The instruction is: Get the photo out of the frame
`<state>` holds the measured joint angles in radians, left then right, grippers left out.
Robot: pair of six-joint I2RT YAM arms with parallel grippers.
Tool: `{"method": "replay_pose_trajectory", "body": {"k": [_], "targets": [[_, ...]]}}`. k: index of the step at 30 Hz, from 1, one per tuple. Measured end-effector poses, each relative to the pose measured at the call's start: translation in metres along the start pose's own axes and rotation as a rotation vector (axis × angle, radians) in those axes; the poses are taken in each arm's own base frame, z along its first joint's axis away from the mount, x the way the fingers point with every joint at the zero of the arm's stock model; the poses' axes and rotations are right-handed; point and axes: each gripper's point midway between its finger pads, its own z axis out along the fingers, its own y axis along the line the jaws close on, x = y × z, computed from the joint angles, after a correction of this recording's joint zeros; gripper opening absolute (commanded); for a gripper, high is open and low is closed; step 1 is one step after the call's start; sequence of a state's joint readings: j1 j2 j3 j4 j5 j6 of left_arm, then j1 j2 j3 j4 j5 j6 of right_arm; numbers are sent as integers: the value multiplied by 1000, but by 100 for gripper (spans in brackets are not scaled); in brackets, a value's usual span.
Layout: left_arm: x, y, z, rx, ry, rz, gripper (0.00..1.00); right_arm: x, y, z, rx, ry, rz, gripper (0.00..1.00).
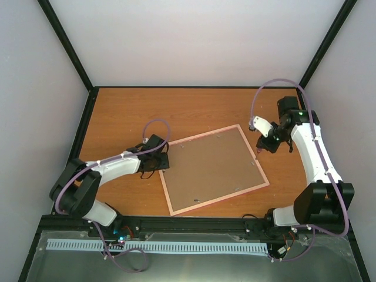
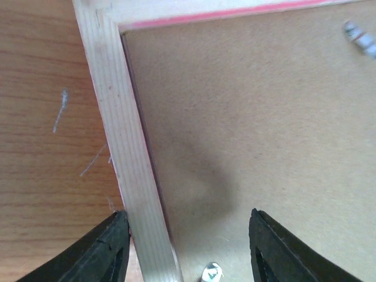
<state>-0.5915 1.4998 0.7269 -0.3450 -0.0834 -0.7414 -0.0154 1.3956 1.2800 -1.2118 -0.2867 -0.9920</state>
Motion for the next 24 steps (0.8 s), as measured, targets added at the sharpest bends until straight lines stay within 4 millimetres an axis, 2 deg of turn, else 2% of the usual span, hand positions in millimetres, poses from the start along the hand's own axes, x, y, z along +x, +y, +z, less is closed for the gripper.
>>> {"method": "replay_pose_trajectory", "body": {"k": [2,6,8,10,12,18,24], "targets": [[-4,-2,-9,10,-18,2,58,-14,-1,-12,7,-43,-3,3],[-25,-15,-43,71,-105,-7,57,-47,-6,-36,42,-143,-2,3],[-33,-20,-59,110,-145,-17,54,-63,-2,-36,38,-177,-9,3],[-32,-23,-69,145,-159,-27,49,-84,10,-29,13,-201,-29,3],[-21,-19,-71,170,-141,-36,44,-111,27,-17,-26,-230,-62,3],[36,-1,-53,198,9,-30,45,-185,82,17,-141,-306,-124,3],[64,4,-48,229,80,-39,45,-239,107,58,-234,-329,-86,3]]}}
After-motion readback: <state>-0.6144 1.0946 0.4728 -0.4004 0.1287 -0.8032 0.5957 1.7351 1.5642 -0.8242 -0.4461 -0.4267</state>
